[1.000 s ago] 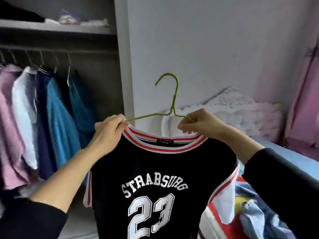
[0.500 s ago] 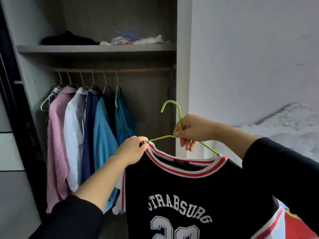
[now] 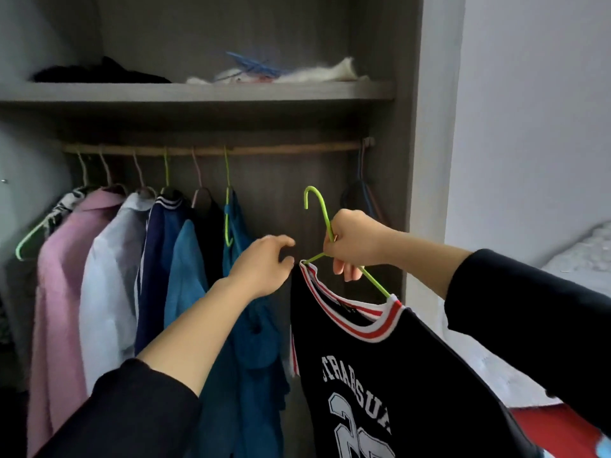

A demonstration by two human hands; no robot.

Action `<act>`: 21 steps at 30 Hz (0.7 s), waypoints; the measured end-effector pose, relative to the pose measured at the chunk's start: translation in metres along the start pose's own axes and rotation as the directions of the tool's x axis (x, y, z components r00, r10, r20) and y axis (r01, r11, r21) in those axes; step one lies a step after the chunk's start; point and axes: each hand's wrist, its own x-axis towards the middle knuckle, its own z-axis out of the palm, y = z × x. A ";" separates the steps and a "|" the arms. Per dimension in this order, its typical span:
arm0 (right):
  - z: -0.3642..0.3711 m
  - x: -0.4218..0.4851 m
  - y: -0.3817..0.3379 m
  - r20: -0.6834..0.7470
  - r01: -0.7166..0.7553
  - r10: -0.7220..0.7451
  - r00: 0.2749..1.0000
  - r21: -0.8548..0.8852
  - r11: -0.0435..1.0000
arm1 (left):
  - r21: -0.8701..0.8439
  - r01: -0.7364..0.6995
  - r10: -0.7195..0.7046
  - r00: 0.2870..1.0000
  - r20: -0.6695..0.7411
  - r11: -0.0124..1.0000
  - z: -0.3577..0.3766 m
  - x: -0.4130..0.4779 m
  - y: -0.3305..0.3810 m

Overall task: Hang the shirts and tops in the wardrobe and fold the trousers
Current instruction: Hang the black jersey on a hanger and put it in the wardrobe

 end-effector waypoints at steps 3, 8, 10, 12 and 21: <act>-0.002 0.045 -0.009 -0.082 -0.019 0.022 0.996 0.040 0.999 | 0.091 -0.098 0.106 0.991 -0.083 0.991 -0.009 0.045 -0.021; 0.005 0.121 -0.021 -0.207 -0.073 0.078 0.975 0.031 0.997 | 0.212 -0.169 0.196 0.974 -0.112 0.963 -0.029 0.113 -0.059; 0.005 0.148 -0.027 -0.282 -0.093 0.096 0.954 0.023 0.995 | 0.234 -0.181 0.212 0.971 -0.112 0.955 -0.039 0.138 -0.077; 0.000 0.173 -0.034 -0.337 -0.112 0.124 0.933 0.054 0.992 | 0.246 -0.170 0.206 0.970 -0.131 0.954 -0.051 0.159 -0.093; -0.013 0.267 -0.056 -0.480 -0.097 0.201 0.854 0.232 0.968 | 0.255 -0.128 0.184 0.960 -0.210 0.958 -0.085 0.243 -0.136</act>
